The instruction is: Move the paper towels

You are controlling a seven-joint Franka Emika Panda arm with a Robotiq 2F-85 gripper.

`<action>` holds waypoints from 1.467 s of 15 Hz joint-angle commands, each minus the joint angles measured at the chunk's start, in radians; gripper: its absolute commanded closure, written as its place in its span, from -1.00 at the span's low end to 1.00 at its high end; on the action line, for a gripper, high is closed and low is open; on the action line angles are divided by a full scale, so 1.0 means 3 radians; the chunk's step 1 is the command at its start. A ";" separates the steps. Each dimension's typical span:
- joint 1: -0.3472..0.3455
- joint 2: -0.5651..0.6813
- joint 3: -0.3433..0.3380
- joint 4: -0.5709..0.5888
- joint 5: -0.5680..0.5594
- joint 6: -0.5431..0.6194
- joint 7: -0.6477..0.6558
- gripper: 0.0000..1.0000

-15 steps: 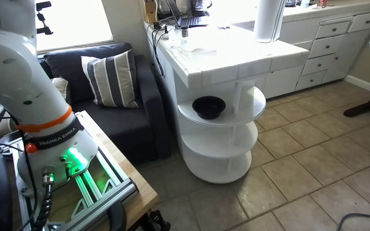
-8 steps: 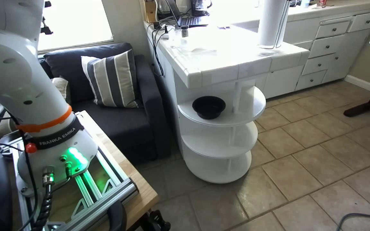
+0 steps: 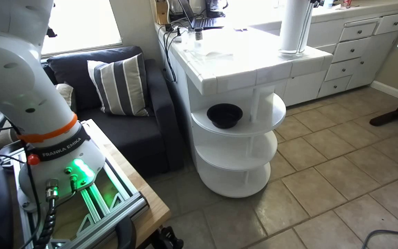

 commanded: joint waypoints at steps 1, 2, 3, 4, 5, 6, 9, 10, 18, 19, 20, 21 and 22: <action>0.0026 0.0085 -0.0047 0.0169 -0.0084 -0.0099 0.0120 0.96; 0.0024 0.0090 -0.0046 0.0171 -0.0082 -0.0100 0.0115 0.96; 0.0021 0.0094 -0.0042 0.0173 -0.0078 -0.0097 0.0108 0.96; 0.0009 0.0096 -0.0025 0.0173 -0.0066 -0.0094 0.0077 0.96; 0.0013 0.0102 -0.0034 0.0180 -0.0075 -0.0101 0.0081 0.96; 0.0007 0.0103 -0.0026 0.0177 -0.0068 -0.0095 0.0066 0.96; 0.0000 0.0108 -0.0021 0.0173 -0.0063 -0.0095 0.0052 0.96; 0.0002 0.0111 -0.0026 0.0172 -0.0069 -0.0098 0.0055 0.36; -0.0028 0.0046 0.0052 0.0144 -0.0013 -0.0231 -0.0062 -0.02; -0.0039 0.0036 0.0079 0.0140 0.0005 -0.0286 -0.0091 0.14; -0.0041 0.0025 0.0092 0.0134 0.0008 -0.0345 -0.0106 0.37; -0.0045 0.0021 0.0105 0.0135 0.0012 -0.0402 -0.0119 0.55; -0.0051 0.0016 0.0119 0.0138 0.0020 -0.0467 -0.0136 0.61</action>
